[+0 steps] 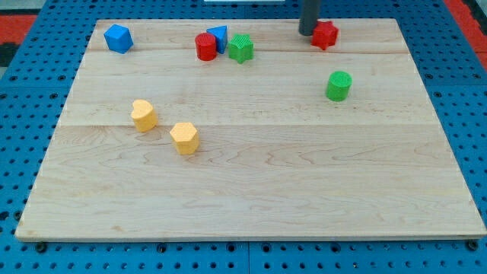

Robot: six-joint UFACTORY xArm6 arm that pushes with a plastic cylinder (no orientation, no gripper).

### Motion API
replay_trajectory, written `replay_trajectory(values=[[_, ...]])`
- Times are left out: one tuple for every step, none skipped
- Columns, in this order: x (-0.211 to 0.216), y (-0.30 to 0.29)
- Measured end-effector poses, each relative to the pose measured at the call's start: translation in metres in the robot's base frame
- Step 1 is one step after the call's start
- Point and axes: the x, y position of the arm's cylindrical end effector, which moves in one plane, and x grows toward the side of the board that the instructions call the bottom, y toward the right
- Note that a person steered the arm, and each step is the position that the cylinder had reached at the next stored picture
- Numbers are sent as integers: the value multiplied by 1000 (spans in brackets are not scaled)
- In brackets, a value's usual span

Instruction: Separate the red circle from the blue triangle

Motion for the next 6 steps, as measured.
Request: replay_trajectory(values=[[0,16],[0,-5],[0,-5],[0,-2],[0,-2],[0,-2]])
